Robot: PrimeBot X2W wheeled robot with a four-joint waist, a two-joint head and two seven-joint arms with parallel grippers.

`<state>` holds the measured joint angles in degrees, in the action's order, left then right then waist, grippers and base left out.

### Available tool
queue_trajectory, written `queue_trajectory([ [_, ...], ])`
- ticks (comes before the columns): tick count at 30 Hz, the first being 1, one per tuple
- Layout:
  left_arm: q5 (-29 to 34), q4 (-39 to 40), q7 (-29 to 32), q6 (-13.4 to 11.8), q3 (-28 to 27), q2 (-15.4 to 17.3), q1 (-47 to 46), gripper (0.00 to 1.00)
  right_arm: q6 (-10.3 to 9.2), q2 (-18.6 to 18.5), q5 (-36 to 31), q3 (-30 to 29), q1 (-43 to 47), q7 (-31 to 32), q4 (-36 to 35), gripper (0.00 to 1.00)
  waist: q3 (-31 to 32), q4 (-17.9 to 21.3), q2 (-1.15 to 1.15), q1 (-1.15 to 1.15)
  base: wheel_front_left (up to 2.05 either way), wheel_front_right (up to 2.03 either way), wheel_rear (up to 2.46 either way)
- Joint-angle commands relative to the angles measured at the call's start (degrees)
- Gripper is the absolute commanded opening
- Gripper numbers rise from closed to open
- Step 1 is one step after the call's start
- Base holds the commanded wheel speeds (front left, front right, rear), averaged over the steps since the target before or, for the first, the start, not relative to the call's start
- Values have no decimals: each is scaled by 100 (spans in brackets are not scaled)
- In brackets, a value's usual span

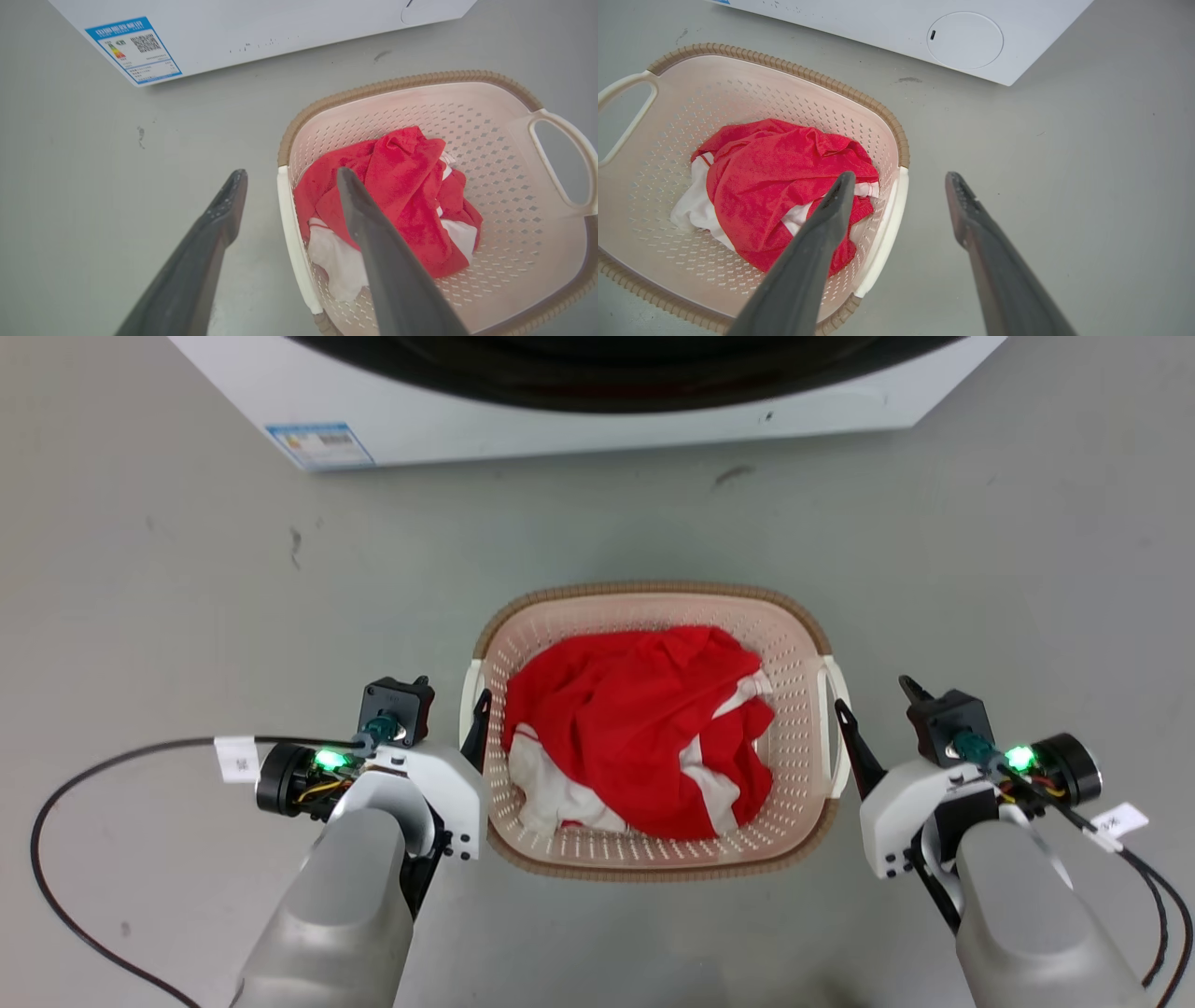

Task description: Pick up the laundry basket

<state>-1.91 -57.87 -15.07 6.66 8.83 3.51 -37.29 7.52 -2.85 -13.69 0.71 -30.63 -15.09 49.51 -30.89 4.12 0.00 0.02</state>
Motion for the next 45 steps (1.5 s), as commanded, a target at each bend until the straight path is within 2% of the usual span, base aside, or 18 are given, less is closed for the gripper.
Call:
queue_trajectory([
  [1,-49,-295,-9,30,41,3,-246,100,-6,-5,-40,-3,-253,-13,156,100,-389,-9,0,-2,0,0,0],
  [8,-195,-1151,14,67,177,9,-928,100,-5,-5,-140,-68,-839,-13,898,100,-870,52,0,-2,0,0,0],
  [20,-393,-1473,101,80,533,-13,-1426,100,-6,-6,142,133,-1483,-12,1680,100,-1500,8,0,-2,0,0,0],
  [29,-660,-1544,207,81,864,-34,-1575,100,-6,-6,507,381,-1755,-12,2135,100,-1733,-4,0,-2,0,0,0],
  [30,-686,-1549,228,81,924,-38,-1581,100,-6,-6,557,420,-1779,-13,2136,27,-1745,1,0,-2,0,0,0],
  [31,-690,-1552,227,81,970,-33,-1603,73,-6,-7,572,433,-1803,-12,2106,0,-1756,4,0,-2,0,0,0],
  [32,-692,-1555,235,81,1016,-29,-1612,0,-6,-7,586,463,-1795,-12,2135,0,-1762,1,0,-2,0,0,0],
  [39,-863,-1571,319,89,1280,-48,-1575,0,-3,3,762,635,-1819,-1,2291,0,-1698,-26,0,-2,0,0,0],
  [45,-1149,-1576,438,104,1499,-79,-1320,0,-3,3,963,866,-1643,73,2355,0,-1308,-71,0,-2,0,0,0],
])
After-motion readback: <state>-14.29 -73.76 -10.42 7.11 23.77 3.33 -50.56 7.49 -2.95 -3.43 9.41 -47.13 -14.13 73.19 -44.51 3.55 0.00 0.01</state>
